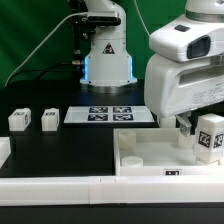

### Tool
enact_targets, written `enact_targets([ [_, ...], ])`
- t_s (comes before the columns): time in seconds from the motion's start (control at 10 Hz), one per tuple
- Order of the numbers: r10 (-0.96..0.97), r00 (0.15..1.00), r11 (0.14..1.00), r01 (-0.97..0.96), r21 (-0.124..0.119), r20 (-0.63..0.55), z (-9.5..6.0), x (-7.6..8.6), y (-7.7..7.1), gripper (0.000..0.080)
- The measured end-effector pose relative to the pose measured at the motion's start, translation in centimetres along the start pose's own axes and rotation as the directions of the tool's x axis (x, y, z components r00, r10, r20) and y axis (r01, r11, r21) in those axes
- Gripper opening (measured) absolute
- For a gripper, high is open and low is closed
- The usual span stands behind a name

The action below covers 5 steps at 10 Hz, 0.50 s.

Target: Assemble one leg

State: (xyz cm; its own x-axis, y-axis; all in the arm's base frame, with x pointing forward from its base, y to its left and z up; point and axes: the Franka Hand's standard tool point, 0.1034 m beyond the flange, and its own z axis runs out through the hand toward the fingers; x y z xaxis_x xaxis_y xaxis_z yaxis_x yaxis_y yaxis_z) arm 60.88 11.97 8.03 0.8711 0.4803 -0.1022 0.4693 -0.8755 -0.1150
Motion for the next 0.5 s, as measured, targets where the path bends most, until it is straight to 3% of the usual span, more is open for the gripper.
enact_targets([
  [0.4,0.004,1.000,1.000,-0.004,0.001,0.001,0.06,-0.02,0.00,0.0613],
  [0.5,0.004,1.000,1.000,-0.004,0.001,0.001,0.07,-0.02,0.00,0.0481],
])
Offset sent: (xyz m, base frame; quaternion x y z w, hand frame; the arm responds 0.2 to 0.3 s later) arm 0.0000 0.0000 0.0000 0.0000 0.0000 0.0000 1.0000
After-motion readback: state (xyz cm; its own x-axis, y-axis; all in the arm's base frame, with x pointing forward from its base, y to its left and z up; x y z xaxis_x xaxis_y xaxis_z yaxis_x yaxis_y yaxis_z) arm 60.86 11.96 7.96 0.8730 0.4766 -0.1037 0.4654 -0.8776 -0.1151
